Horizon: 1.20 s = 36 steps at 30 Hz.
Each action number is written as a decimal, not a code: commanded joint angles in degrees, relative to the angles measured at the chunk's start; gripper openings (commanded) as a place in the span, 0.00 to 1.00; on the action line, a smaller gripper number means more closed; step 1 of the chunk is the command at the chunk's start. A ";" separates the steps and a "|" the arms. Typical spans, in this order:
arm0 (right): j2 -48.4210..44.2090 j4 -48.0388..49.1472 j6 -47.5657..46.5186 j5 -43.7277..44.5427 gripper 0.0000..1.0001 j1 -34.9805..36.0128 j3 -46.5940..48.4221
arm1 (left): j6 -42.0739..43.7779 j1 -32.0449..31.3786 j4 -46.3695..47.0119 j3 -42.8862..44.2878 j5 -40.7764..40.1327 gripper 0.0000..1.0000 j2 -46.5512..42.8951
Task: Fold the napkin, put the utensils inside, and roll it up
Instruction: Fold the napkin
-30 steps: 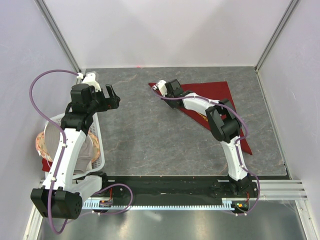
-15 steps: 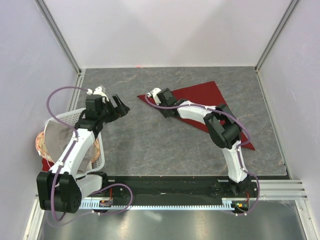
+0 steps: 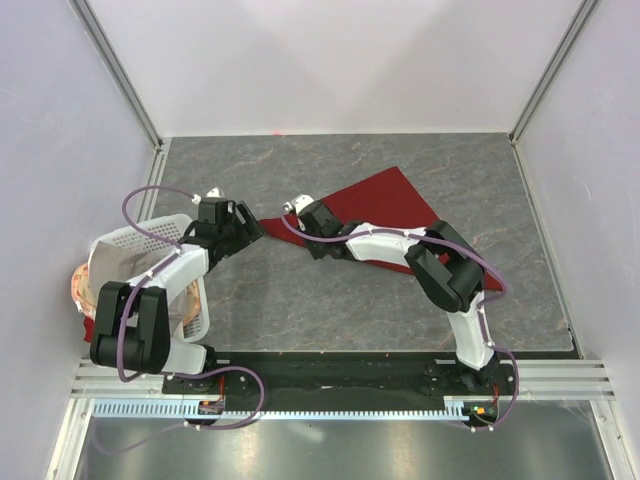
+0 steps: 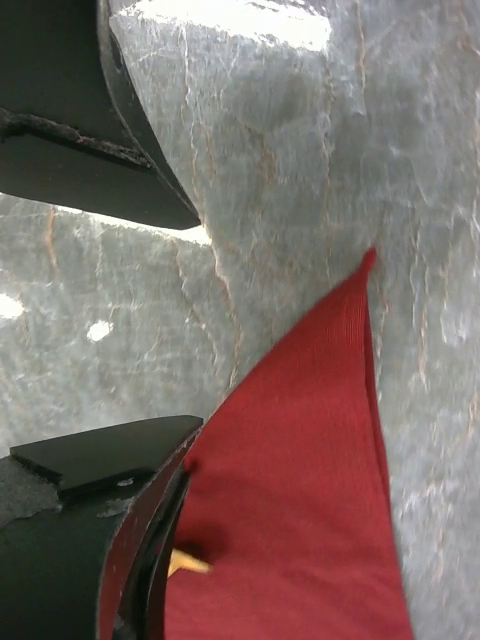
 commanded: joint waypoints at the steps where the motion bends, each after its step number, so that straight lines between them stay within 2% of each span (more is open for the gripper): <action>1: -3.12 -1.66 4.52 -3.58 0.32 0.64 -3.02 | -3.70 -0.30 4.32 -2.29 -4.55 0.80 0.65; 3: -4.89 -0.35 5.13 -4.11 0.38 0.55 -4.69 | -5.01 -0.30 7.47 -3.52 -5.27 0.77 1.62; 10: -15.78 2.82 7.60 -4.47 0.40 0.55 -13.55 | -10.11 -0.30 15.73 -5.72 -4.57 0.73 6.45; 19: -24.93 3.53 10.76 -3.15 0.44 0.64 -23.67 | -13.01 -0.30 17.41 -5.99 -4.30 0.68 9.70; 26: -27.31 3.53 12.60 -1.30 0.45 0.55 -26.22 | -13.81 -0.30 17.76 -6.43 -3.86 0.50 10.41; 28: -28.54 3.44 13.22 0.19 0.46 0.55 -26.93 | -13.64 -0.30 17.94 -6.69 -4.39 0.48 10.32; 32: -31.35 2.04 15.15 3.53 0.50 -0.15 -27.89 | -12.76 -0.30 18.38 -6.69 -4.21 0.35 10.41; 36: -37.83 0.46 22.68 6.17 0.52 -5.23 -31.31 | -10.83 -0.30 18.64 -6.25 -3.51 0.26 10.85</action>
